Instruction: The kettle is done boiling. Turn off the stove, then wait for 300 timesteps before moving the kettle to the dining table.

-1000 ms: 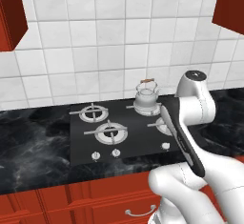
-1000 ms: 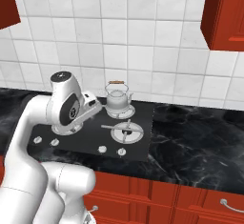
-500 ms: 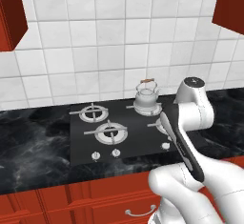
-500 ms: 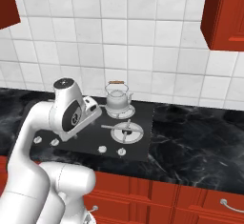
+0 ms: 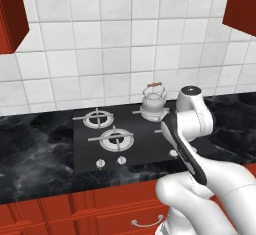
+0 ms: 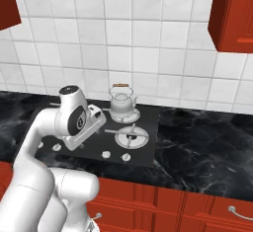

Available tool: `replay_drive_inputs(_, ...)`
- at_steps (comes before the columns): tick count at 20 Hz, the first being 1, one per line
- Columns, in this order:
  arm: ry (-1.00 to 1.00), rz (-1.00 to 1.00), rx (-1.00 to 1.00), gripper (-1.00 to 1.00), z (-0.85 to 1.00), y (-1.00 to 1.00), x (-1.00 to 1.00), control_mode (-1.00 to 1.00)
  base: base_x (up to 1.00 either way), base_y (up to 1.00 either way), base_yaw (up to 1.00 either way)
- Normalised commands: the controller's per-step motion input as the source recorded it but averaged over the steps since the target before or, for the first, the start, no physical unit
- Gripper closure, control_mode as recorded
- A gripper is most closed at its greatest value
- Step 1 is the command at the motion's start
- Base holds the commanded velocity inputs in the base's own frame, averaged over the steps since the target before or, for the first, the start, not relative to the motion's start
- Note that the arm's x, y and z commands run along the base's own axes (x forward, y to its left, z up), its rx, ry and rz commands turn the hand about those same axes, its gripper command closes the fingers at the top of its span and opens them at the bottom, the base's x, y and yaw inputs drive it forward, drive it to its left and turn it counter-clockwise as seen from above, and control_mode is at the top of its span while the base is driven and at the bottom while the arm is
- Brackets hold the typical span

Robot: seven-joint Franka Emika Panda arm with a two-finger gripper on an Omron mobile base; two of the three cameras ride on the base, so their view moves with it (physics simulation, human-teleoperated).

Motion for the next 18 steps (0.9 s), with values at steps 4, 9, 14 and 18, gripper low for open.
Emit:
replay_drive_inputs(4, 0.04, 0.11, -0.01, -1.00, -0.28, -0.10, 0.11, -1.00, 0.00, 0.00, 0.00)
replay_drive_inputs(9, 0.00, 0.12, 0.00, -1.00, -0.16, -0.26, 0.00, -1.00, 0.00, 0.00, 0.00)
replay_drive_inputs(14, 0.03, 0.11, 0.00, -1.00, -0.16, -0.05, 0.07, -1.00, 0.00, 0.00, 0.00)
replay_drive_inputs(18, 0.07, 0.07, 0.00, -1.00, -0.13, 0.00, 0.20, -1.00, 0.00, 0.00, 0.00)
